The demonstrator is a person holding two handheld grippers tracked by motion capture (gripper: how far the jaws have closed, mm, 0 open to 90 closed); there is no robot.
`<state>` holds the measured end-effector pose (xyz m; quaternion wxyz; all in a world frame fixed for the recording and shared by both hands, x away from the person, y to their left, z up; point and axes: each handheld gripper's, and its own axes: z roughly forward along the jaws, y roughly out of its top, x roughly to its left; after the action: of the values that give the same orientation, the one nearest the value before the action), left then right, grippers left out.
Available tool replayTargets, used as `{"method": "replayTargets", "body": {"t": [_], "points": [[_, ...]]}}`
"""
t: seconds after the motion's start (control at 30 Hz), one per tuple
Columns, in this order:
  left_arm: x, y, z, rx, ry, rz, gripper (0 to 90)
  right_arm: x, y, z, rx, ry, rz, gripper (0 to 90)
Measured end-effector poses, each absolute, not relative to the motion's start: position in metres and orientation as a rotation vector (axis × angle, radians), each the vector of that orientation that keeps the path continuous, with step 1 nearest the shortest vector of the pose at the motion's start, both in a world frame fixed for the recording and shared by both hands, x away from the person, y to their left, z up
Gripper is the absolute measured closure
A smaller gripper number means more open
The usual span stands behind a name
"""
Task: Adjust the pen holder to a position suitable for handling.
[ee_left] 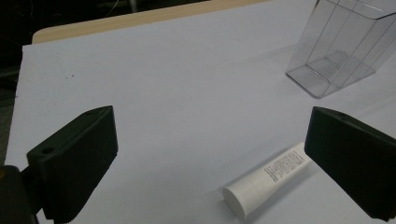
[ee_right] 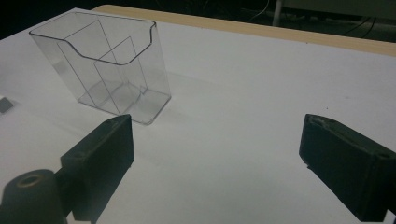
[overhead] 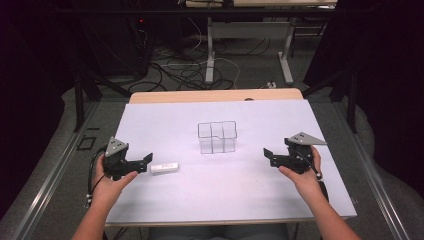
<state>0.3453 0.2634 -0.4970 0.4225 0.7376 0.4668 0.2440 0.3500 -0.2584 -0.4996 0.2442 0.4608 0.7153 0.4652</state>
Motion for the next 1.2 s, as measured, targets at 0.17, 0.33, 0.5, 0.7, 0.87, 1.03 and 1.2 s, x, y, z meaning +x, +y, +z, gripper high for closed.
{"method": "replayTargets", "body": {"t": [0.17, 0.33, 0.5, 0.7, 0.87, 1.03, 1.2], "points": [[0.35, 0.262, -0.483, 1.886, 1.132, 0.617, 3.6, 0.35, -0.259, -0.5, 1.26, 1.949, 1.264, 9.0], [0.354, 0.259, -0.473, 1.938, 1.075, 0.615, 6.7, 0.351, -0.26, -0.5, 1.263, 1.961, 1.254, 7.7], [0.358, 0.254, -0.465, 2.012, 1.013, 0.609, 8.8, 0.352, -0.261, -0.501, 1.273, 1.956, 1.25, 7.7], [0.363, 0.25, -0.462, 2.084, 0.975, 0.603, 12.0, 0.354, -0.265, -0.504, 1.277, 1.956, 1.239, 7.7], [0.365, 0.245, -0.46, 2.17, 0.925, 0.571, 16.1, 0.355, -0.266, -0.505, 1.275, 1.961, 1.23, 8.1], [0.366, 0.239, -0.461, 2.259, 0.869, 0.56, 18.9, 0.356, -0.266, -0.507, 1.285, 1.98, 1.219, 11.0], [0.369, 0.237, -0.465, 2.324, 0.839, 0.552, 21.7, 0.357, -0.265, -0.508, 1.28, 1.99, 1.218, 11.8]]}}
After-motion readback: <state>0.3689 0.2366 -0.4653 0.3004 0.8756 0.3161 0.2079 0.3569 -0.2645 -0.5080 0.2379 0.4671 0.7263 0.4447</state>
